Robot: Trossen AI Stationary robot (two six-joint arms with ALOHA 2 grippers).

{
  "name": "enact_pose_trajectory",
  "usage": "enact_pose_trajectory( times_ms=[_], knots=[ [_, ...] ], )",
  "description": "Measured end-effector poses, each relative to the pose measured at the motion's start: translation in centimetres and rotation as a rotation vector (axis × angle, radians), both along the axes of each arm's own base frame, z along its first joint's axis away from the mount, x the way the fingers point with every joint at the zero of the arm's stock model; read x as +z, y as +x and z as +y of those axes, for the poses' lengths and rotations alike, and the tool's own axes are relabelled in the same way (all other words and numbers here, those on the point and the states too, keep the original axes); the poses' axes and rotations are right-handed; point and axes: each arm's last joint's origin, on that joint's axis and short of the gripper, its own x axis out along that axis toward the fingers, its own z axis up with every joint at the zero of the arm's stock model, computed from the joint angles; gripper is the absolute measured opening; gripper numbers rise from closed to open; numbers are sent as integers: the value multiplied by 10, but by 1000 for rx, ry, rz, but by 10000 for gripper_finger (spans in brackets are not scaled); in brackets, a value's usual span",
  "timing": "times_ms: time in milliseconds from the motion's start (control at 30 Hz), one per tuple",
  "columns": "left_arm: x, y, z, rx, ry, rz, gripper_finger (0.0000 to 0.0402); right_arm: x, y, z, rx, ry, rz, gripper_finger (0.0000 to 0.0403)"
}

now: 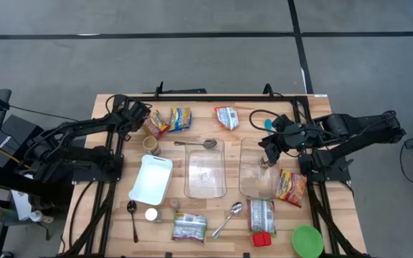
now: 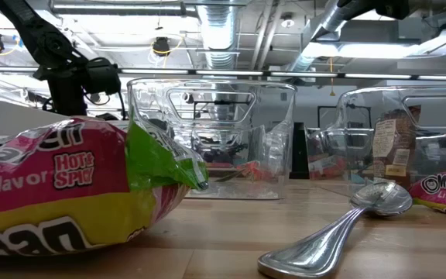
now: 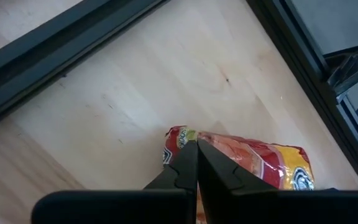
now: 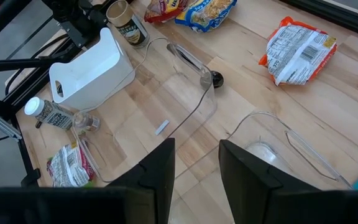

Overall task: Pick & Place Food Item
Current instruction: Put the top red noodle pack into the left transparent bin

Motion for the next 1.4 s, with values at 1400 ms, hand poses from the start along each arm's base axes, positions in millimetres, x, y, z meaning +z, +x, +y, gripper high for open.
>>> enact_pose_trajectory(
  times_ms=[1400],
  knots=[
    [3,3,4,1,46,-42,0,0,0,0,1,2,-1,119]
  ],
)
